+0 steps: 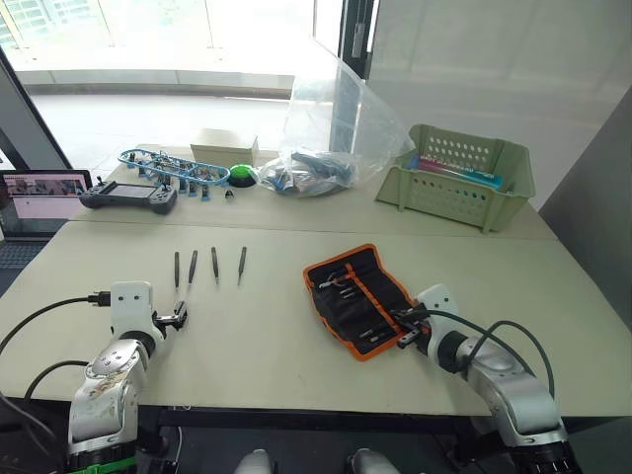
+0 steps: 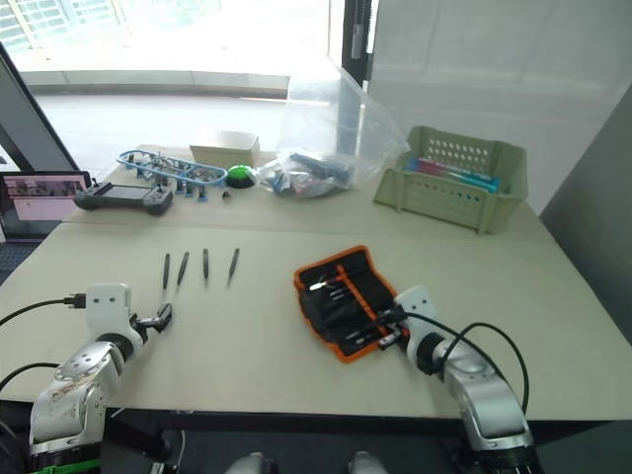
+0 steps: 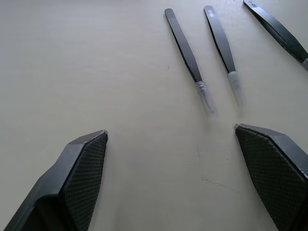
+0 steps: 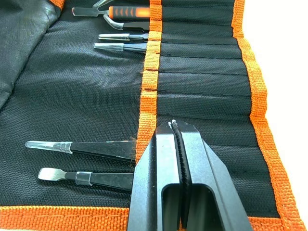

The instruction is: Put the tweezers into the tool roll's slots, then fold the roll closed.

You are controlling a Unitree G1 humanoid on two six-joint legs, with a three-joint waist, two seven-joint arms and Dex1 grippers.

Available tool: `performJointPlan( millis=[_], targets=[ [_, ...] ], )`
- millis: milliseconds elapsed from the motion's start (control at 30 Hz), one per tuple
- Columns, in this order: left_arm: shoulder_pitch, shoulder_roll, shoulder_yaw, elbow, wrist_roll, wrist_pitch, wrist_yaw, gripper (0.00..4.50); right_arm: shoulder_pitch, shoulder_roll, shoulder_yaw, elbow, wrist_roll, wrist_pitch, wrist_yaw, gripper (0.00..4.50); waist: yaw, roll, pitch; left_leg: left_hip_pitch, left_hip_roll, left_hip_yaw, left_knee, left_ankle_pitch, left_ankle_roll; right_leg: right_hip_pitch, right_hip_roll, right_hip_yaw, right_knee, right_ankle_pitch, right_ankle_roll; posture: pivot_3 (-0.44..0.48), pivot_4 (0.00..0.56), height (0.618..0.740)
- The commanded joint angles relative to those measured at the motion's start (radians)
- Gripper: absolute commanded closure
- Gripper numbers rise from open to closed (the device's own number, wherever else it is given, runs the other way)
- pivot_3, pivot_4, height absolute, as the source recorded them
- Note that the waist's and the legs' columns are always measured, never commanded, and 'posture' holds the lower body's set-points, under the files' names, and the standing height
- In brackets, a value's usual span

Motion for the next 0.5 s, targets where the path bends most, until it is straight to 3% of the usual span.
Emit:
performJointPlan(
  millis=[33,500],
  targets=[
    [-0.045,0.002,-0.022,0.115,0.027,-0.030,0.023,0.03,0.003,-0.015,-0.017,-0.004,0.001,0.022,-0.006,4.50,0.002,0.000,0.000,0.000,0.000,0.000,0.000,0.000,0.000,0.000,0.000,0.000,0.000,0.000,0.000,0.000,0.150,0.740],
    [-0.204,0.000,-0.066,0.399,0.059,-0.130,0.052,0.03,-0.003,-0.020,-0.028,-0.012,0.002,0.035,-0.009,4.50,0.009,0.008,-0.004,0.002,-0.001,0.000,0.000,0.000,0.000,0.003,0.000,0.000,0.000,0.002,0.000,0.000,0.150,0.740]
  ],
)
